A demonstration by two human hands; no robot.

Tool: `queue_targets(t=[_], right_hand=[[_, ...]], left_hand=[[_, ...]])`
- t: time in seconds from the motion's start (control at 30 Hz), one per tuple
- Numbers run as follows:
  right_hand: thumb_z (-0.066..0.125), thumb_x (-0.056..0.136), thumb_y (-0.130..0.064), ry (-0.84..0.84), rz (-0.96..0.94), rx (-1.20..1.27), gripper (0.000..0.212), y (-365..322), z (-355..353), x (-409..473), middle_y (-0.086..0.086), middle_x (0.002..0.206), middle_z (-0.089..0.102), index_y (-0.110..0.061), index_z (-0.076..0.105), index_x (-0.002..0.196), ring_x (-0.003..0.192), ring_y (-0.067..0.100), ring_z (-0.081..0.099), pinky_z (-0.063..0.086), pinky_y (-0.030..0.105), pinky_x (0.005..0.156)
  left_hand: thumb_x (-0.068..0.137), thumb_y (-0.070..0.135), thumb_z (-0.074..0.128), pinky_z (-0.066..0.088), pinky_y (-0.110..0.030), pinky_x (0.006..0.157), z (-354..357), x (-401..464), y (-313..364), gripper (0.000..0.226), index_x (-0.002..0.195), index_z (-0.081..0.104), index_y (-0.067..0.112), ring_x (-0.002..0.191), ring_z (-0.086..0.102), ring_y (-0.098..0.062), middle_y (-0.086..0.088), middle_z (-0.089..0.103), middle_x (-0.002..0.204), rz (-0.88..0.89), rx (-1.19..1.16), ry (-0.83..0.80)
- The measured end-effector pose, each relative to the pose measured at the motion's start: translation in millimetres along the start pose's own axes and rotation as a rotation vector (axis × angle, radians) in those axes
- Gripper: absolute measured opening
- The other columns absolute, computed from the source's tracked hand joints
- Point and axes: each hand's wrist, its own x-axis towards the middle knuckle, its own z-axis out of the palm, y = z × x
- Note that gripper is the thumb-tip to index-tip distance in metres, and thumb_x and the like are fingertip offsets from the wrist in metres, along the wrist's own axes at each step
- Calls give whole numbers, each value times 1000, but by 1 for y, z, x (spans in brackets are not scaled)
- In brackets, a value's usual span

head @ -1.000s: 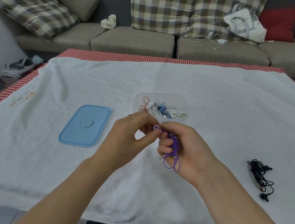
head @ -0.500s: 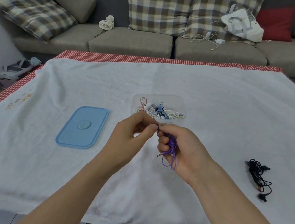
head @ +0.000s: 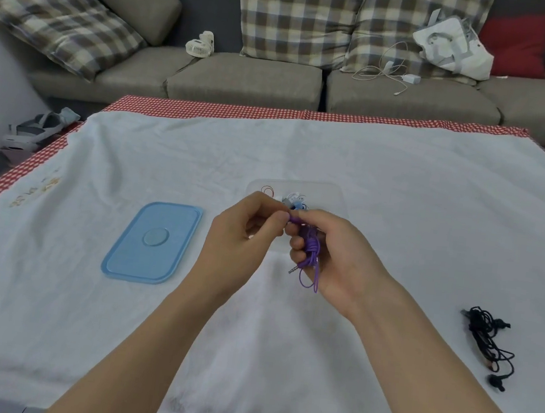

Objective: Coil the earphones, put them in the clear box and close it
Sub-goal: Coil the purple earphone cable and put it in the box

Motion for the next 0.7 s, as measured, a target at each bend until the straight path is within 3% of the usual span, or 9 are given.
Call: queue_targets(t=[0.13,0.23,0.3,0.4,0.47,0.57,0.7], right_hand=[[49,95,-5,35,-99,-220,19,-13,7,16,13,79,56,0,64,104,58,16,46,37,28,55],[43,93,-4,73,-176,-389,37,-21,5,30,14,91,67,-15,61,124,65,19,59,51,33,60],[45,93,-8,132,-221,-607,46,-25,3,44,11,108,68,-24,50,136,81,21,66,57,37,74],[49,97,-8,190,-365,-935,51,-27,1,61,4,133,61,-18,38,146,113,22,61,51,34,97],[49,96,-2,218,-472,-1068,49,-24,0,69,2,134,61,-15,42,142,118,20,59,46,28,98],[47,90,2,221,-599,-1222,46,-14,-2,74,3,123,65,-15,59,130,113,22,59,46,32,99],[50,87,-3,126,-526,-1408,30,-4,-8,69,9,114,63,-8,71,109,106,28,59,48,42,90]], left_hand=[[99,11,60,58,-37,92,1,18,0,15,95,71,20,94,75,-13,7,77,90,21,33,32],[99,12,59,55,-25,82,1,33,-6,13,96,70,18,92,73,-10,7,75,90,20,73,85],[98,12,58,48,-13,73,2,43,-11,12,97,70,17,84,68,-5,9,73,89,11,117,110],[97,9,58,45,-7,70,4,51,-15,13,100,69,16,83,64,-5,7,72,93,27,171,134],[95,5,58,50,-12,75,5,57,-18,15,100,67,15,87,65,-8,5,72,94,58,221,138],[90,1,57,57,-30,81,9,63,-29,20,99,65,18,89,66,-16,4,71,94,54,334,85],[83,0,57,53,-42,81,12,63,-41,23,94,66,18,88,62,-20,1,67,94,72,531,2]])
